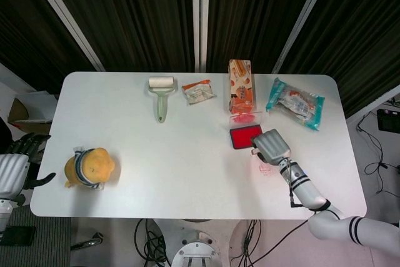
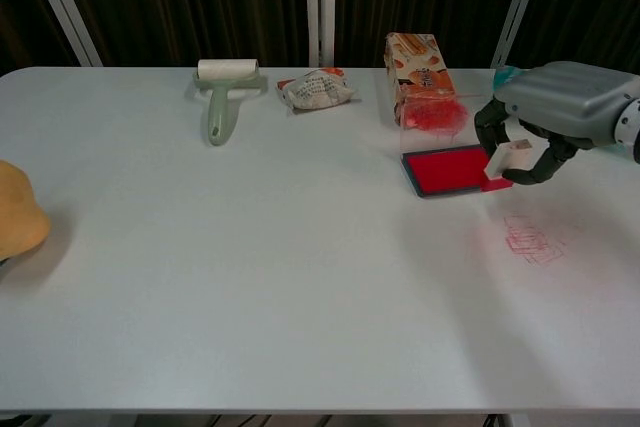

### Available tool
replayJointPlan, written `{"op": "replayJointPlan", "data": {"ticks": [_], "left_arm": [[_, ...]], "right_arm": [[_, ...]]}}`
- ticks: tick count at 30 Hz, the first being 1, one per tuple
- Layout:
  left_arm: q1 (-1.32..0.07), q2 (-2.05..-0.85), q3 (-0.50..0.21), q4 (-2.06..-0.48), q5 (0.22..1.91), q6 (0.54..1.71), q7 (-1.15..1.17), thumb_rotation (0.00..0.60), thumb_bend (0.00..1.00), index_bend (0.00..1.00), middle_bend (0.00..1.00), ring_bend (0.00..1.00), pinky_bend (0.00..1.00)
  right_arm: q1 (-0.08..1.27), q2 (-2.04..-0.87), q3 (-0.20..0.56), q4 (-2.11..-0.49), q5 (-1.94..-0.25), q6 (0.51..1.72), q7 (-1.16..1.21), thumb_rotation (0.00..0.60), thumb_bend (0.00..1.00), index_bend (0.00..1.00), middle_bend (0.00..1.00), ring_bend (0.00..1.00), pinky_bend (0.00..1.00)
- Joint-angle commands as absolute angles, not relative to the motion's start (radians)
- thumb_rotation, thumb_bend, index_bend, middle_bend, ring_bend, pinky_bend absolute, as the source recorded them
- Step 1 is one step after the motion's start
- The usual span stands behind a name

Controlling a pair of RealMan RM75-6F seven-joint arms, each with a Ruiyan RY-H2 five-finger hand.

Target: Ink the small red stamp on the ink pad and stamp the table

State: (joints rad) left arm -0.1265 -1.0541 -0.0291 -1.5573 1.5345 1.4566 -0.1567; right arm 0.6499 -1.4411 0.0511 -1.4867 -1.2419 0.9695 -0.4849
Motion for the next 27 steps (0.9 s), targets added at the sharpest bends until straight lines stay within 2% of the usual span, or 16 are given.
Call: {"op": "replayJointPlan", "data": {"ticks": [1, 6, 12, 18, 27], "left_arm": [[-0.131, -1.059, -0.027, -1.556, 1.538, 1.451, -0.156, 0.6, 0.12, 0.16, 0.19, 0.12, 0.21], [-0.132, -1.063, -0.028, -1.554, 1.538, 1.451, -0.158, 0.6, 0.12, 0.16, 0.19, 0.12, 0.21], [-0.133, -1.068, -0.026, -1.549, 1.539, 1.447, -0.159, 0.6, 0.12, 0.16, 0.19, 0.12, 0.21], [-0.131, -1.063, -0.027, -1.547, 1.53, 1.447, -0.162, 0.6, 0.12, 0.16, 0.19, 0.12, 0.21], [-0.131, -1.061, -0.027, -1.547, 1.531, 1.449, -0.165, 0.6, 0.12, 0.16, 0.19, 0.12, 0.21]], "right_arm": [[0.588, -1.453, -0.011, -1.469, -1.306, 1.037, -0.483, 0.6, 0.35, 0.64, 0.56, 0.85, 1.0], [0.555, -1.482, -0.04, -1.421, -1.333, 1.045, -0.438, 0.6, 0.35, 0.64, 0.56, 0.85, 1.0], [0.55, -1.512, -0.039, -1.372, -1.34, 1.025, -0.415, 0.6, 0.34, 0.62, 0.54, 0.85, 1.0], [0.55, -1.518, -0.034, -1.359, -1.333, 0.998, -0.422, 0.6, 0.33, 0.5, 0.46, 0.85, 1.0], [0.548, -1.501, -0.035, -1.381, -1.344, 0.987, -0.429, 0.6, 0.31, 0.37, 0.35, 0.85, 1.0]]}}
